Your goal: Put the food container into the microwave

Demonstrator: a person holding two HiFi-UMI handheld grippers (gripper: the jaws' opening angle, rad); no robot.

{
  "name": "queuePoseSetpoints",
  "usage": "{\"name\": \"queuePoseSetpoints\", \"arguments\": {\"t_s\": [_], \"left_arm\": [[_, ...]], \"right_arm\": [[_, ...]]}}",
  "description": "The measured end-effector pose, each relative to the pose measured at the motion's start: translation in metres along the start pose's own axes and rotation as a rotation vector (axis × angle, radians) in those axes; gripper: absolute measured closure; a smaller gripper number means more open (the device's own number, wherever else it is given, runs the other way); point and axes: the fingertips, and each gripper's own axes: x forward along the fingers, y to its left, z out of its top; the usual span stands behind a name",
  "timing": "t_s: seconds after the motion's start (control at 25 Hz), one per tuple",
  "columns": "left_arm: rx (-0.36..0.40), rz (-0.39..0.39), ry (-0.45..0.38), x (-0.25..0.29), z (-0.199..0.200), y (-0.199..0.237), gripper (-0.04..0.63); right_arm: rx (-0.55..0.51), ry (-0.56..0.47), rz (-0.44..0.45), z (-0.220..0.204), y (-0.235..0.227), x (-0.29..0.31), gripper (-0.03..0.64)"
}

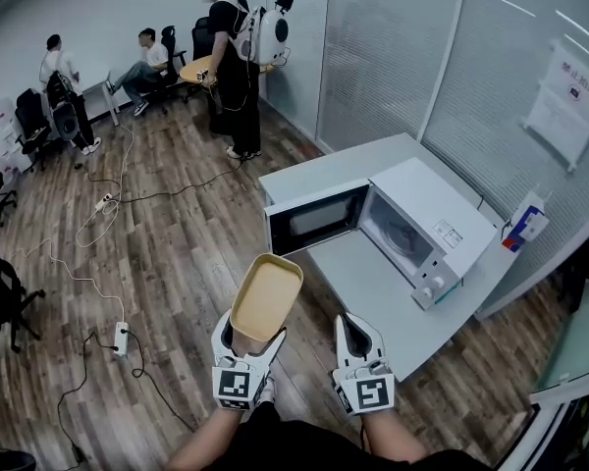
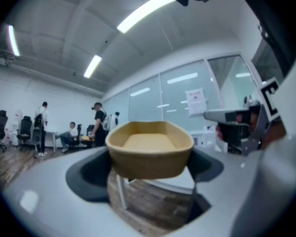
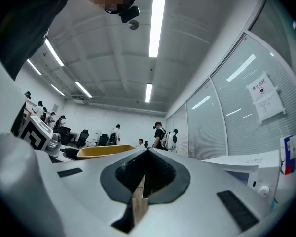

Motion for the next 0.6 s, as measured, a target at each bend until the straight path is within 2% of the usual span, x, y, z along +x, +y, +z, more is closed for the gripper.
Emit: {"name": "queuePoseSetpoints", "arguments": {"t_s": [0.16, 0.4, 0.6], "left_arm": [[-0.01, -0.064, -0.012, 0.034, 0.006, 0.007, 0.117], [0.029, -0.184, -0.043, 0.082, 0.018, 0.014, 0.117], [0.028, -0.285, -0.057, 0.112, 0.019, 0.011, 0.117]], "right_arm": [[-0.012, 0.017, -0.05, -0.006, -0.017, 0.026, 0.618], [-0.015, 0.056, -0.137, -0.021, -0.036, 0.056, 0.618], [-0.046, 0.067, -0.199, -0.023, -0.044, 0.072, 0.618]]}}
